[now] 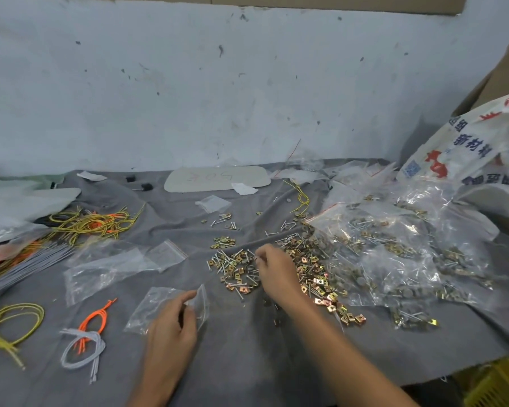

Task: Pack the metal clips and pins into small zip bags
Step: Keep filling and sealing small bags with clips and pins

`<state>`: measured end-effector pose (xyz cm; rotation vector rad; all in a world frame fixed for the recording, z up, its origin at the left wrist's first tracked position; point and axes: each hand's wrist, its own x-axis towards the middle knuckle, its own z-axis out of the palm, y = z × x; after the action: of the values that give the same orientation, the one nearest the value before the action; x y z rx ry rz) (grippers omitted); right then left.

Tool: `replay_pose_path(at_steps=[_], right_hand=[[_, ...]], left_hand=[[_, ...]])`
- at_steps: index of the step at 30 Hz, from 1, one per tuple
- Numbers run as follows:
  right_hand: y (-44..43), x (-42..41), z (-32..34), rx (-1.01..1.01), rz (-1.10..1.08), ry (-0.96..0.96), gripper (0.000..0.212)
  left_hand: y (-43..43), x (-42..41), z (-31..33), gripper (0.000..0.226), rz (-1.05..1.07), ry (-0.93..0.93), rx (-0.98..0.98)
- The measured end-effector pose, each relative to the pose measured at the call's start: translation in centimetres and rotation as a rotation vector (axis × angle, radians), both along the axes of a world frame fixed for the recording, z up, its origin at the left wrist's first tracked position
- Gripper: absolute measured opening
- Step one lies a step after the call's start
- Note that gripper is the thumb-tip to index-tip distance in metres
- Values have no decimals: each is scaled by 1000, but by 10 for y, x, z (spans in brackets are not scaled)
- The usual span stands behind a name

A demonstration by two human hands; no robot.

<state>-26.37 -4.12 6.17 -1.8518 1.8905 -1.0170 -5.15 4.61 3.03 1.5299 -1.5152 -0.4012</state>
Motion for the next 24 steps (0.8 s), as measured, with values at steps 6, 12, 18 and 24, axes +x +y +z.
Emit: replay_pose_path(at_steps=[6,12,18,24], right_hand=[[50,51,-23,-31,135,-310,2],[72,82,-44,-41,219,-348,10],[71,79,-46,-103,242,-201,12],[72,79,-45,-98,246,-166,13]], left_hand=[[0,-1,0,25,-4,1,-21],[0,0,1,29,-12,-16,-28],[4,-2,3,29,-35,-28,-43],[7,-4,4,33,-87,-57,-39]])
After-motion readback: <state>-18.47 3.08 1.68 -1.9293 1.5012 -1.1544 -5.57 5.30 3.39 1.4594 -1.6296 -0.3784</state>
